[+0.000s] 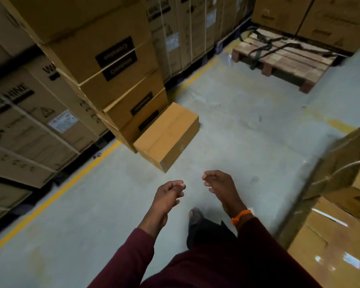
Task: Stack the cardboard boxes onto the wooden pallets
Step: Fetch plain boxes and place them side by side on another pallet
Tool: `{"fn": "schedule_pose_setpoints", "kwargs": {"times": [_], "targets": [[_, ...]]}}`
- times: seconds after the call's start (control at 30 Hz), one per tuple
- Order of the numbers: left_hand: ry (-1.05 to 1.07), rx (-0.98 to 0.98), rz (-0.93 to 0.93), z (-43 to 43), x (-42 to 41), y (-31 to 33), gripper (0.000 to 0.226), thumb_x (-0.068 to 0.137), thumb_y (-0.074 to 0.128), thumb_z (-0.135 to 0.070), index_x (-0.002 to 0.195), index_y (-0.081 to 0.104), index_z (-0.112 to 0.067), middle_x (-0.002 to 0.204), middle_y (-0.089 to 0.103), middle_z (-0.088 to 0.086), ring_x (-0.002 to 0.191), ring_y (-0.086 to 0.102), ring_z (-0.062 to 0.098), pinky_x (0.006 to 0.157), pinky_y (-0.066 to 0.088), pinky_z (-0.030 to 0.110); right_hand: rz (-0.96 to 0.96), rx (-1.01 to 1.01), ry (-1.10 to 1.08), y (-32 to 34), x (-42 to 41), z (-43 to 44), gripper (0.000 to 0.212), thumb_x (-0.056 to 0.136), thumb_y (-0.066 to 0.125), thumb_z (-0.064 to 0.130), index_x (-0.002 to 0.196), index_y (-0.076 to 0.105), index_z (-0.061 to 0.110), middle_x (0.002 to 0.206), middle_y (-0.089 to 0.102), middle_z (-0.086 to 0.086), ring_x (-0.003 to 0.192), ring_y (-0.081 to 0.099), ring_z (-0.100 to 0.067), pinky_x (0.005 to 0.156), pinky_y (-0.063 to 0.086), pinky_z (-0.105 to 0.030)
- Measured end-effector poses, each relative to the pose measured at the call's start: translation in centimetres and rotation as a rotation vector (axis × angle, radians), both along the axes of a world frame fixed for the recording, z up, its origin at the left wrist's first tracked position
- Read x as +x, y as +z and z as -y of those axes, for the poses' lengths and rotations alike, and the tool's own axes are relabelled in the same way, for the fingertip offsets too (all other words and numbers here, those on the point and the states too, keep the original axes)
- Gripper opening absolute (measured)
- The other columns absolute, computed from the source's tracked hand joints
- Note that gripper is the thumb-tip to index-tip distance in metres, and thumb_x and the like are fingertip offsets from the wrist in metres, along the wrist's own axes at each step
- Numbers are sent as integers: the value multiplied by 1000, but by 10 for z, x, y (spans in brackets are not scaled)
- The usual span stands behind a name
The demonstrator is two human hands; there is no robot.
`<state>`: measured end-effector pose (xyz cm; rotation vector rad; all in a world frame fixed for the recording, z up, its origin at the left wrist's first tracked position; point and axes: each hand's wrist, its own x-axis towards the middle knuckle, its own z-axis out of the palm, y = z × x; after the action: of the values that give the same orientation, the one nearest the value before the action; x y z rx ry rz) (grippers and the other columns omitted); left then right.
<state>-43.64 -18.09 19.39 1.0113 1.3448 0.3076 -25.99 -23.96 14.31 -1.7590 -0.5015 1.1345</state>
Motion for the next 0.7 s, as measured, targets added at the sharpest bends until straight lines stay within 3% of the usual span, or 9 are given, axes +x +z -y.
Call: {"fn": "schedule_pose_setpoints", "kwargs": {"times": [0.27, 0.43, 0.5, 0.6, 0.7], "targets": [[14, 47, -54, -201, -1, 2, 23, 96, 68, -23, 119, 69, -18, 112, 74, 3, 105, 67, 18, 86, 52, 30, -66, -43, 94, 5, -13, -203, 14, 92, 73, 22, 104, 74, 16, 93, 77, 0, 90, 74, -19, 72, 51, -23], [-31, -15, -105, -321, -6, -57, 23, 92, 72, -23, 115, 73, -20, 105, 76, 0, 88, 67, 12, 76, 51, 27, -78, -91, 14, -29, -23, -289, 6, 93, 72, 19, 97, 75, 21, 89, 77, 5, 86, 74, -16, 68, 49, -19], [-73, -45, -137, -372, -8, -90, 20, 91, 72, -23, 111, 73, -23, 109, 76, 3, 87, 67, 13, 82, 53, 29, -77, -132, -58, -54, -26, -318, 6, 93, 72, 17, 95, 76, 22, 88, 76, 3, 82, 71, -14, 71, 50, -23], [-143, -74, -193, -446, -10, -139, 20, 93, 71, -20, 113, 71, -19, 117, 73, 6, 106, 68, 23, 100, 54, 40, -105, -257, -192, -96, -37, -352, 13, 94, 71, 16, 106, 74, 12, 94, 77, -7, 85, 71, -21, 71, 50, -24], [-302, -65, -272, -522, -11, -192, 29, 96, 68, -23, 124, 67, -17, 122, 69, 6, 112, 65, 25, 99, 53, 41, -163, -370, -354, -150, -61, -383, 21, 94, 72, 19, 112, 73, 10, 97, 77, -10, 94, 72, -29, 73, 53, -30]]}}
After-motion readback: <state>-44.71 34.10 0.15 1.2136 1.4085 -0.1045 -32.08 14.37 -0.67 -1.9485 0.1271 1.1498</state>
